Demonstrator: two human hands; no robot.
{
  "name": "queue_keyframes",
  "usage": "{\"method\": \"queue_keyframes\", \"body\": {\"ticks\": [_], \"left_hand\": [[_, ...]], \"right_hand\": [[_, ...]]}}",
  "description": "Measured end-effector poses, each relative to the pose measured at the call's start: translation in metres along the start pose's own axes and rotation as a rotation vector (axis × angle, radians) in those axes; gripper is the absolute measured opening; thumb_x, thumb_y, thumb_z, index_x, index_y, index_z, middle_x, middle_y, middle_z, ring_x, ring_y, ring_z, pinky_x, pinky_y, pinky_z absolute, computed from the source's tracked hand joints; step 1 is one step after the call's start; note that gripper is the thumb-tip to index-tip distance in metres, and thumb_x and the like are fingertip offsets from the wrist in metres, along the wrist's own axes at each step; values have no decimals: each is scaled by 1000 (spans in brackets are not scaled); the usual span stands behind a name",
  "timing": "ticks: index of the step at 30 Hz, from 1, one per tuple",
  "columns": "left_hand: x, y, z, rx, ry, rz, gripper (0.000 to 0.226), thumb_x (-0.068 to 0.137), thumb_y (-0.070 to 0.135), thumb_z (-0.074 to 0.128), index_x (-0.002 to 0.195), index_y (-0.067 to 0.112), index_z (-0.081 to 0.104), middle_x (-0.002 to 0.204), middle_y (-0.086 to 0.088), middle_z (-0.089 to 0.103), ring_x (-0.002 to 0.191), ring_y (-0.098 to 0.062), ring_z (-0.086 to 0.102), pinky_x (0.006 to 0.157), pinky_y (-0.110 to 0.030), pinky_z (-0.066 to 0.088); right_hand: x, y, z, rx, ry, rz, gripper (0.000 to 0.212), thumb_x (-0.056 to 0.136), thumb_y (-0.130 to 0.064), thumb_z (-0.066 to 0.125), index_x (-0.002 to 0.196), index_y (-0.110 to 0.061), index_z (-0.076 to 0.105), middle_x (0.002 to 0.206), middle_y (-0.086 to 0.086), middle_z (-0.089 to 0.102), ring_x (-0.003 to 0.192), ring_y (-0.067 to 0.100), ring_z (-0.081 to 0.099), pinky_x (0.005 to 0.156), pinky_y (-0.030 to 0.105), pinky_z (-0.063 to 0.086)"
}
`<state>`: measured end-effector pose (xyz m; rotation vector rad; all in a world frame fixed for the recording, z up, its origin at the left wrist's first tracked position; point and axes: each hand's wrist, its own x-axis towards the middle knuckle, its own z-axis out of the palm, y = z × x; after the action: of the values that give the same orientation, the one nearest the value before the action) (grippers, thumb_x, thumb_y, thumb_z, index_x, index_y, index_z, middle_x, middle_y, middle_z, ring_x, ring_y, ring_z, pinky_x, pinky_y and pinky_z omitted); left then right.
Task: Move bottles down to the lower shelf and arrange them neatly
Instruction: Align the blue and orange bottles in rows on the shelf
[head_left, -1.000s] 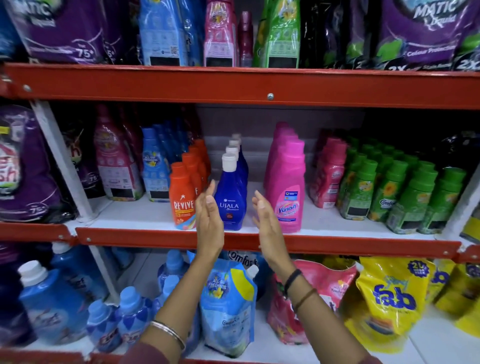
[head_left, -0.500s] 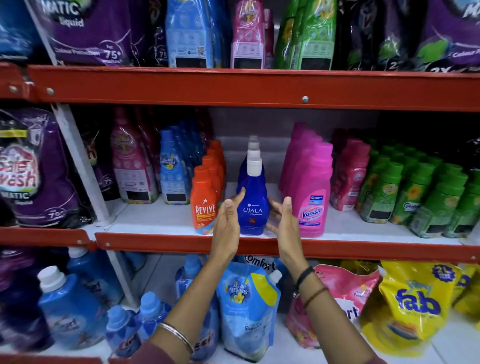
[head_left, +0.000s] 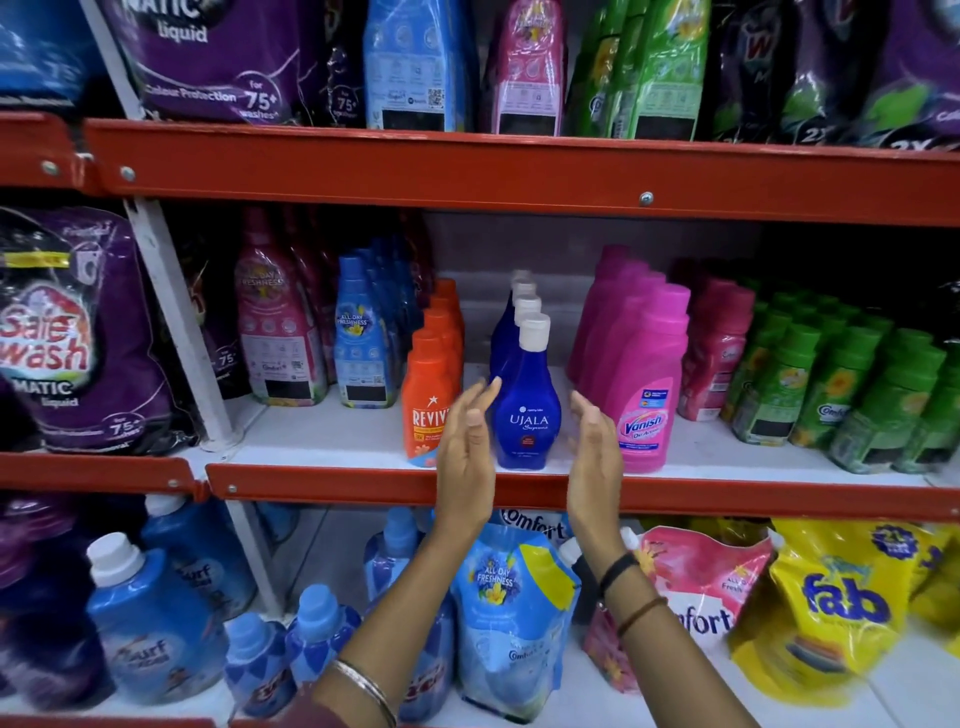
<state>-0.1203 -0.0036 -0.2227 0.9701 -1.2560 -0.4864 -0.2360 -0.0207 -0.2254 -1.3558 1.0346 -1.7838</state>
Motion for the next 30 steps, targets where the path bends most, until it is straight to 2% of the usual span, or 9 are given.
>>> {"method": "queue_keyframes", "body": {"ticks": [2,4,7,11,14,16,23,26,30], "left_hand": [[-3,-1,-10,-58,131,121,43,95,66,23,124,54,52,142,5,49,135,-15,42,112,-45,36],[-3,-2,-23,-90,259,186,39,99,57,24,125,52,52,141,-2,50,133,-17,45,107,-27,39],[3,-5,-41,-64,353,112,36,101,46,22,126,49,49,143,-3,47,132,-4,41,101,-10,36],[17,-15,-59,-9,280,-121,47,95,53,16,130,40,44,141,11,43,131,-3,39,110,-25,30],[22,-18,-63,-26,203,-178,60,95,62,13,135,32,47,141,-1,50,126,-12,49,105,-31,40],[23,-17,-65,-48,178,-200,64,91,61,15,133,29,49,136,-4,55,120,-15,55,102,-34,45],[29,-13,-71,-97,117,-242,56,87,62,15,121,36,51,128,-2,58,115,-17,58,95,-30,48],[29,-13,-72,-97,112,-248,63,88,62,15,127,30,52,131,-4,57,118,-19,57,100,-35,47],[26,-11,-71,-56,122,-233,65,90,60,15,135,27,48,137,-1,53,123,-14,53,99,-27,43]], "right_hand": [[-15,1,10,56,27,-104,42,90,-57,35,116,-34,60,123,-4,60,121,14,55,106,45,42],[-31,2,26,85,-67,-134,42,89,-61,37,114,-38,61,124,-5,61,123,18,55,105,48,42],[-44,4,54,49,-233,-56,52,85,-70,32,123,-40,51,136,-6,53,131,9,45,113,40,34],[-41,5,86,-4,-330,82,46,93,-58,24,134,-39,30,149,-10,32,130,-18,28,120,31,20],[-33,0,99,18,-303,184,90,73,-83,23,144,-29,27,154,-5,27,143,4,24,121,42,18],[-29,0,102,70,-278,233,103,60,-93,24,140,-29,37,149,-3,38,142,11,30,120,45,22],[-27,3,104,147,-226,240,102,62,-92,31,131,-20,51,135,4,55,128,12,50,113,44,36],[-29,1,103,124,-216,234,98,67,-89,29,131,-18,51,136,5,55,128,15,50,112,45,37],[-29,-9,101,88,-227,232,81,78,-72,27,135,-18,47,139,5,52,129,15,48,112,45,38]]}}
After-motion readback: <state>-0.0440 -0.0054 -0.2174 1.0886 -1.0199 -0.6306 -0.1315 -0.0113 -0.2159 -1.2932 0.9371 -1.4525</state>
